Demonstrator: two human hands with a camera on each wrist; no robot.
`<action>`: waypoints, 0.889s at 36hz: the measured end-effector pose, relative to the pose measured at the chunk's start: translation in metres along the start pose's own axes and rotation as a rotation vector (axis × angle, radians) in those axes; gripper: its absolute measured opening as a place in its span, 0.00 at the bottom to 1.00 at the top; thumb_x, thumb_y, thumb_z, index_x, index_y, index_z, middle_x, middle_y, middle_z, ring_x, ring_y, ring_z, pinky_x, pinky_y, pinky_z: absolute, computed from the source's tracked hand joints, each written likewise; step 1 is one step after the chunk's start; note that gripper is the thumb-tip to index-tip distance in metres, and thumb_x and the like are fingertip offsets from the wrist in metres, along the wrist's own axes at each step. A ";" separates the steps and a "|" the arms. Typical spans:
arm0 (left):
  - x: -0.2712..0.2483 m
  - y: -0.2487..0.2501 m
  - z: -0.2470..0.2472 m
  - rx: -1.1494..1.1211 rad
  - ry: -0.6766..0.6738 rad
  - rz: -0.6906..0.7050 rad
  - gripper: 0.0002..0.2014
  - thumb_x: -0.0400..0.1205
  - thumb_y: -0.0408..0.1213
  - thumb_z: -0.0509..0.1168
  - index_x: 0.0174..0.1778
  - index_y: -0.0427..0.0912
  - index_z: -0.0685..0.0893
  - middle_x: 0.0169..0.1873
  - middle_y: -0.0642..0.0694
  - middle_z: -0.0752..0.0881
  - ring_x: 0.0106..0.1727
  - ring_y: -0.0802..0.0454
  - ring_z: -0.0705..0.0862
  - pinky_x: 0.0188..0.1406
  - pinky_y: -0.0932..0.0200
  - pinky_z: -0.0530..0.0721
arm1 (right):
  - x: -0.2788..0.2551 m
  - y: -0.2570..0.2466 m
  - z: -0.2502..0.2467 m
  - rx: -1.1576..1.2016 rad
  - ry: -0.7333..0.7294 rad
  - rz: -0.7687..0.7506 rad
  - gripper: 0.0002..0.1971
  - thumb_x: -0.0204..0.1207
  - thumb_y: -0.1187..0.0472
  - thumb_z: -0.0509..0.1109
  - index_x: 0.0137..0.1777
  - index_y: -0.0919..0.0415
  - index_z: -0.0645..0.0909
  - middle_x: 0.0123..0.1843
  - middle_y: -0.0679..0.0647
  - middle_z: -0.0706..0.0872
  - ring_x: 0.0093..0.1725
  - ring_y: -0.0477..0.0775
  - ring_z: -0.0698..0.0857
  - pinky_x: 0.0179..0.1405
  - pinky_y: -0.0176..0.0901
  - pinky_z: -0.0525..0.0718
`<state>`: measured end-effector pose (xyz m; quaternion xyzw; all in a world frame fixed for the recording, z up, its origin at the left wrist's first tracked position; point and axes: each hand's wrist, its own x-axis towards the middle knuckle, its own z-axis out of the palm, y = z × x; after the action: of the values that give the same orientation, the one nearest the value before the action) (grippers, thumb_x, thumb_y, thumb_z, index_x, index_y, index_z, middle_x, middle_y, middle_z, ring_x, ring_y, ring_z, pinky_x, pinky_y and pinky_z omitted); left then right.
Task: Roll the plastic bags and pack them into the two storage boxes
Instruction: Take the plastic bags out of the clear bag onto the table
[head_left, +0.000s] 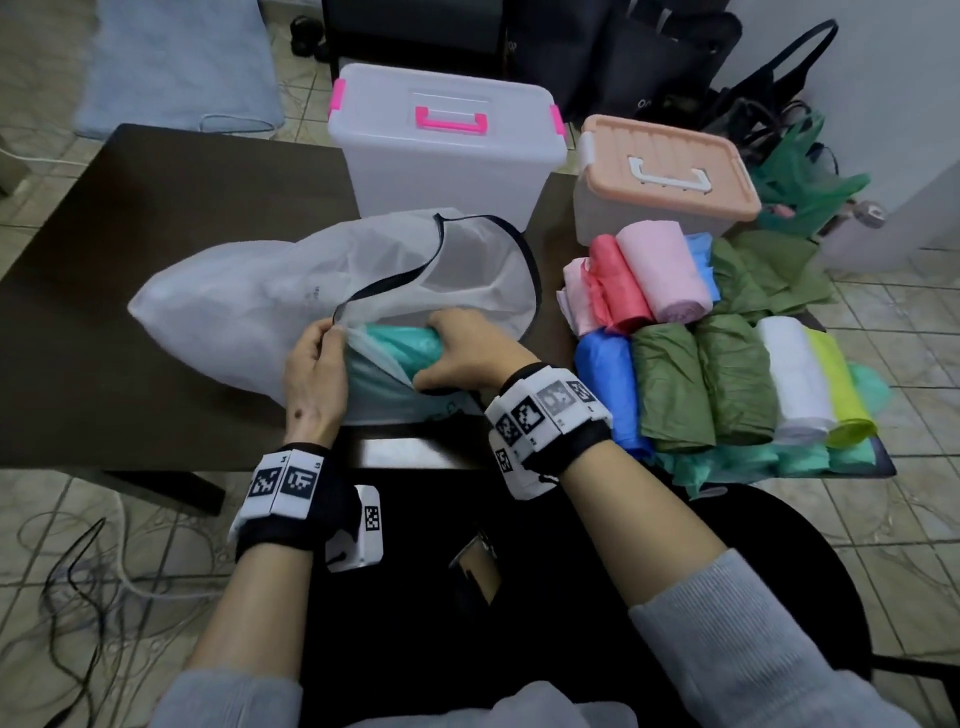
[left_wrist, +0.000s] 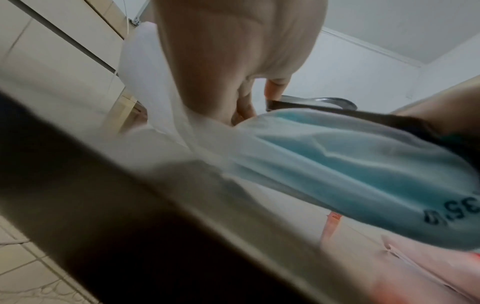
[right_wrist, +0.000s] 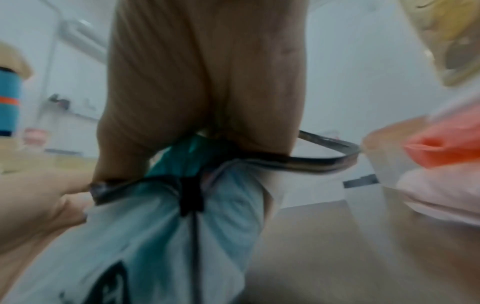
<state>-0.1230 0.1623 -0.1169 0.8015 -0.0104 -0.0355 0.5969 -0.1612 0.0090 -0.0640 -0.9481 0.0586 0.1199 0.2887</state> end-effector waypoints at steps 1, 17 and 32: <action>-0.001 0.003 0.001 0.009 -0.018 0.004 0.12 0.87 0.40 0.52 0.52 0.43 0.81 0.50 0.45 0.82 0.54 0.49 0.78 0.49 0.60 0.69 | -0.002 0.003 -0.002 0.062 0.030 0.006 0.14 0.64 0.59 0.77 0.46 0.59 0.77 0.42 0.51 0.81 0.40 0.50 0.79 0.30 0.33 0.74; 0.017 -0.021 0.031 0.578 -0.362 0.090 0.26 0.86 0.46 0.53 0.77 0.33 0.68 0.78 0.35 0.64 0.77 0.38 0.64 0.79 0.45 0.61 | -0.049 0.028 -0.052 0.915 0.616 0.006 0.26 0.59 0.64 0.75 0.59 0.60 0.75 0.50 0.53 0.84 0.43 0.40 0.83 0.48 0.33 0.83; -0.003 -0.006 0.038 0.746 -0.339 0.070 0.42 0.79 0.57 0.61 0.82 0.36 0.53 0.82 0.36 0.55 0.82 0.39 0.54 0.81 0.42 0.52 | -0.131 0.100 -0.069 -0.018 0.908 0.829 0.38 0.75 0.60 0.63 0.82 0.45 0.51 0.67 0.67 0.70 0.66 0.69 0.71 0.57 0.58 0.74</action>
<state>-0.1286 0.1278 -0.1339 0.9449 -0.1481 -0.1404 0.2560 -0.2924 -0.1065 -0.0274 -0.8053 0.5385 -0.1929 0.1561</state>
